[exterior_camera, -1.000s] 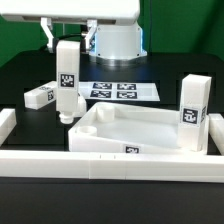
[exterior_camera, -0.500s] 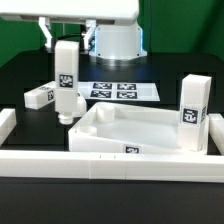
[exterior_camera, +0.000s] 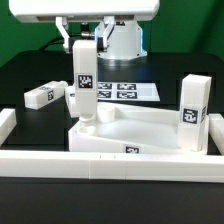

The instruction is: Assemble desk

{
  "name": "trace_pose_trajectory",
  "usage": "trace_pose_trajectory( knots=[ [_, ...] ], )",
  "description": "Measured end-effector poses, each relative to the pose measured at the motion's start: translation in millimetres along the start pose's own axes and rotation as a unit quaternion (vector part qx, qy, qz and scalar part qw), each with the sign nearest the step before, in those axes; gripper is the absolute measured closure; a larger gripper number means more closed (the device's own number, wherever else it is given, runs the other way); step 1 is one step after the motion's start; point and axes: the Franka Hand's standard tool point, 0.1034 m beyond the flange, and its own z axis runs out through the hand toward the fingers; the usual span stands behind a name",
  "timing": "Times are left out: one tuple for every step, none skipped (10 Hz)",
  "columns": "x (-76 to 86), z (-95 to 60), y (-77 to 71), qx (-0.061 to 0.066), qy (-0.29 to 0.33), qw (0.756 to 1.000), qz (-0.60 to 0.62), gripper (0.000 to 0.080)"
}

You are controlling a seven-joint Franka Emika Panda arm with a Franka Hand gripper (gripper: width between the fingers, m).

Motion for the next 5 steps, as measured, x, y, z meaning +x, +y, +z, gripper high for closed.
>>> trace_pose_trajectory(
  knots=[
    [-0.1, 0.0, 0.0, 0.000, 0.000, 1.000, 0.000, 0.0509],
    [-0.3, 0.2, 0.3, 0.000, 0.000, 1.000, 0.000, 0.0509],
    [-2.4, 1.5, 1.9, -0.002, -0.001, 1.000, 0.001, 0.0509],
    [-4.0, 2.3, 1.6, -0.002, -0.002, 1.000, 0.001, 0.0509],
    [-6.2, 3.0, 1.1, -0.002, -0.004, 1.000, 0.003, 0.0509]
  ],
)
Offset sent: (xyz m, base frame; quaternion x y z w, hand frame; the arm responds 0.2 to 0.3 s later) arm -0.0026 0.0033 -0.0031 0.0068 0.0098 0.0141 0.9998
